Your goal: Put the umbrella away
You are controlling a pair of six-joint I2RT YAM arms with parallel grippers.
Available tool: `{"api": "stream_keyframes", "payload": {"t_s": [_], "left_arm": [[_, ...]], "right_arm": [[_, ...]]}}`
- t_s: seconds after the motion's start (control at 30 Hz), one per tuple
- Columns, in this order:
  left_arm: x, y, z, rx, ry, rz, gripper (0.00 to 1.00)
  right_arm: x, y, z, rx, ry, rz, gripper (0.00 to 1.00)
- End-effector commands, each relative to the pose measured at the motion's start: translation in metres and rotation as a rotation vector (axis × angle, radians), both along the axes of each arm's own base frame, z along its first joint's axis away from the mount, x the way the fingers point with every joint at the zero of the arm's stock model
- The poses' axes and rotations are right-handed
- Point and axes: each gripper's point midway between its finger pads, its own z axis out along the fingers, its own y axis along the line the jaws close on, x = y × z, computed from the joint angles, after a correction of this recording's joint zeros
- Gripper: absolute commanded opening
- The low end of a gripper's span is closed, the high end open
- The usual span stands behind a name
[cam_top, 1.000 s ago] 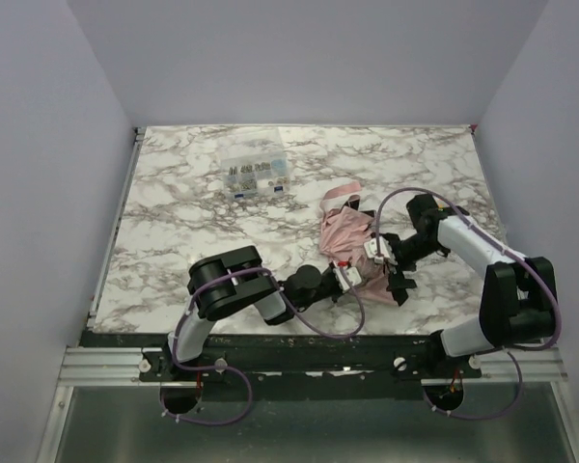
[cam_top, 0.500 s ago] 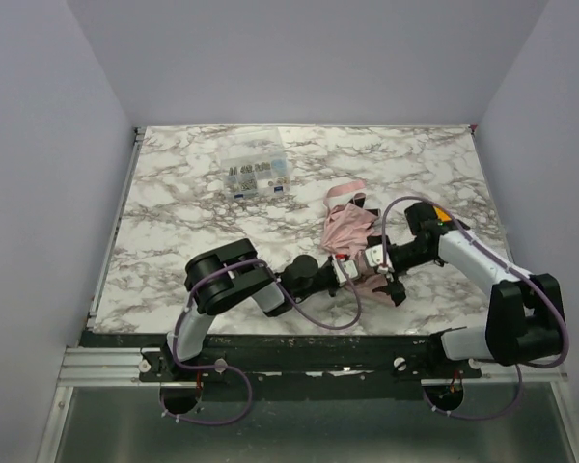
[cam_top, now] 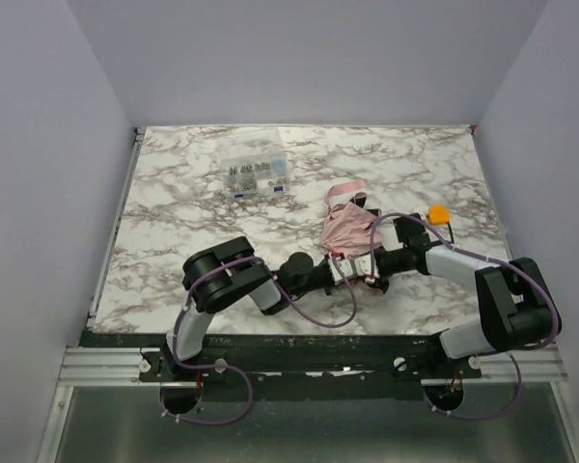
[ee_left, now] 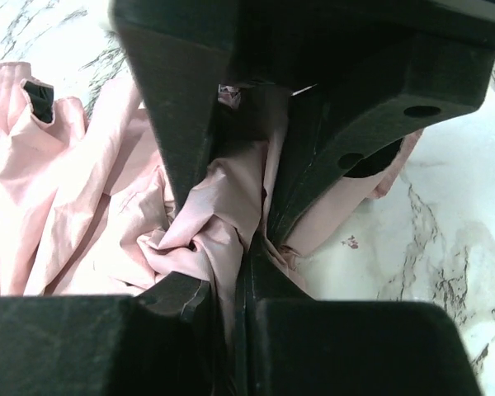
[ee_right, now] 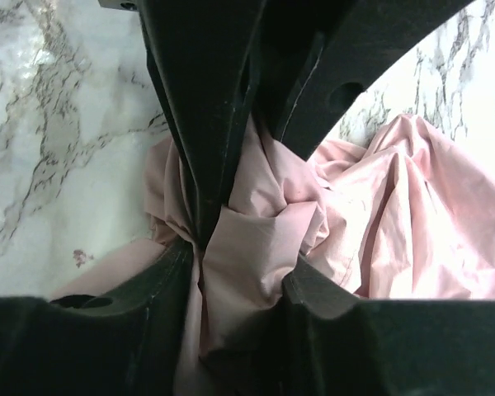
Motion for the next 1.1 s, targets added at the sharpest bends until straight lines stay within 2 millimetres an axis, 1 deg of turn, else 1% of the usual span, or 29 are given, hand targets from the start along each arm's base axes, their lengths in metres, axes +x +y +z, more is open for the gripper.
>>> {"api": "stream_keyframes", "payload": {"t_s": [0.0,0.07,0.13,0.17,0.23,0.33,0.37,0.4,0.47,0.57,0.63,0.77,0.87,0.93,1.0,1.07], "left_arm": [[-0.056,0.043,-0.078,0.281,0.203,-0.127,0.13],[-0.057,0.042,-0.069,0.276,0.185,-0.144,0.21],[-0.057,0.042,-0.060,0.268,0.175,-0.154,0.37],[-0.056,0.041,-0.050,0.244,0.168,-0.152,0.49],[-0.052,0.043,-0.031,0.188,0.153,-0.137,0.66],[-0.046,0.053,-0.004,0.118,0.097,-0.091,0.81],[-0.044,0.057,0.001,0.108,0.075,-0.076,0.96],[-0.042,0.060,0.009,0.095,0.049,-0.062,0.99],[-0.038,0.066,0.012,0.105,0.012,-0.039,0.98],[-0.029,0.070,0.009,0.126,-0.032,0.002,0.99],[-0.021,0.069,0.012,0.113,-0.065,0.038,0.98],[-0.005,0.065,0.031,0.058,-0.144,0.129,0.98],[0.012,0.064,0.045,0.018,-0.159,0.202,0.98],[0.021,0.064,0.051,-0.023,-0.094,0.203,0.99],[0.024,0.062,0.058,-0.081,0.043,0.148,0.98],[0.029,0.065,0.065,-0.134,0.200,0.139,0.98]], "right_arm": [[0.021,-0.044,-0.042,-0.269,-0.040,-0.129,0.26],[0.023,-0.048,-0.043,-0.289,-0.051,-0.128,0.20],[0.019,-0.049,-0.045,-0.303,-0.047,-0.105,0.17],[0.015,-0.049,-0.045,-0.311,-0.038,-0.085,0.15],[0.010,-0.050,-0.046,-0.319,-0.032,-0.063,0.13],[0.003,-0.053,-0.046,-0.336,-0.015,-0.037,0.12],[0.000,-0.054,-0.047,-0.340,-0.009,-0.031,0.12],[-0.003,-0.054,-0.047,-0.341,-0.005,-0.021,0.12],[-0.008,-0.052,-0.044,-0.332,0.005,0.001,0.12],[-0.018,-0.051,-0.042,-0.324,0.030,0.027,0.12],[-0.023,-0.051,-0.041,-0.322,0.044,0.041,0.12],[-0.036,-0.051,-0.041,-0.315,0.076,0.066,0.12],[-0.044,-0.051,-0.041,-0.313,0.090,0.083,0.12],[-0.049,-0.052,-0.041,-0.312,0.093,0.090,0.12],[-0.051,-0.052,-0.041,-0.311,0.093,0.090,0.12],[-0.053,-0.053,-0.042,-0.313,0.095,0.090,0.12]]}}
